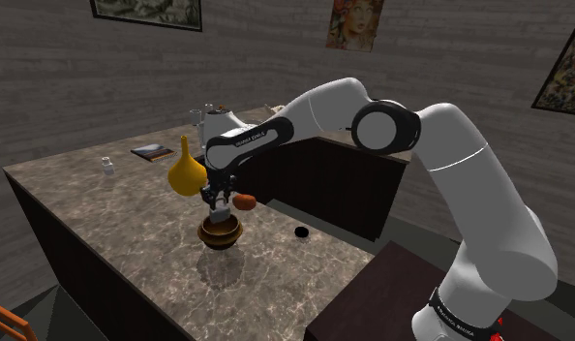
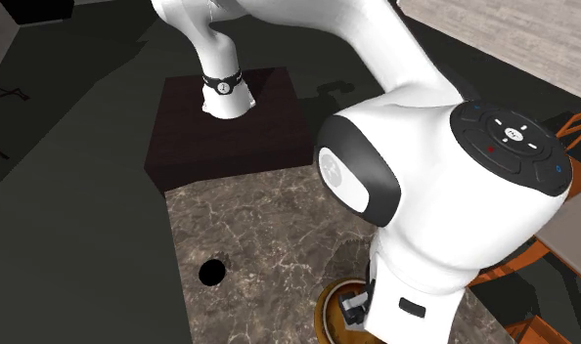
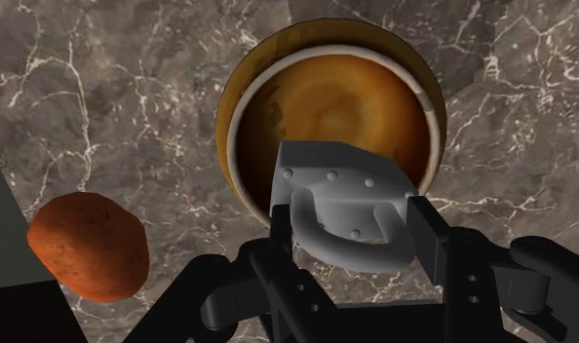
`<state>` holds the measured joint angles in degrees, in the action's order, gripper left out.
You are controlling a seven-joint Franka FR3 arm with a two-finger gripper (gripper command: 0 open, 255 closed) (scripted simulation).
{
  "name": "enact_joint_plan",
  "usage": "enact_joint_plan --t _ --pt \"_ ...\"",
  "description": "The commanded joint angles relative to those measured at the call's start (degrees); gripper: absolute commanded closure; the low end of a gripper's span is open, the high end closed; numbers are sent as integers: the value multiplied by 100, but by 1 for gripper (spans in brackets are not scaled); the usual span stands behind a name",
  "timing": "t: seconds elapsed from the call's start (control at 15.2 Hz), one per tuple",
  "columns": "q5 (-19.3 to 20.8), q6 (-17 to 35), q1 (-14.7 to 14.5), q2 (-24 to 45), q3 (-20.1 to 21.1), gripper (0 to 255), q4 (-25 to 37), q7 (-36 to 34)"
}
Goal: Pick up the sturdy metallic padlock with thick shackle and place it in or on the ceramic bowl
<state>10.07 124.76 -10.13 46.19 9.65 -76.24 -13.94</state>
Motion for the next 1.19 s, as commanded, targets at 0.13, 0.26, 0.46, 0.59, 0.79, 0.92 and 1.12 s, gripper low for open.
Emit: enact_joint_plan --t 0.13,0.26,0.46,0.59,0.79,0.92,1.12 --pt "22 179 -1 126 -19 255 -48 -11" --pt "22 178 -1 127 -19 255 -47 -11" --pt "22 178 -2 127 -19 255 -47 -11" --pt "22 178 -2 127 -19 255 -47 -11" --pt "22 178 -1 127 -19 0 -47 -11" --pt "22 178 -1 127 -19 0 -47 -11" --pt "-12 -43 14 -115 12 0 -68 5"
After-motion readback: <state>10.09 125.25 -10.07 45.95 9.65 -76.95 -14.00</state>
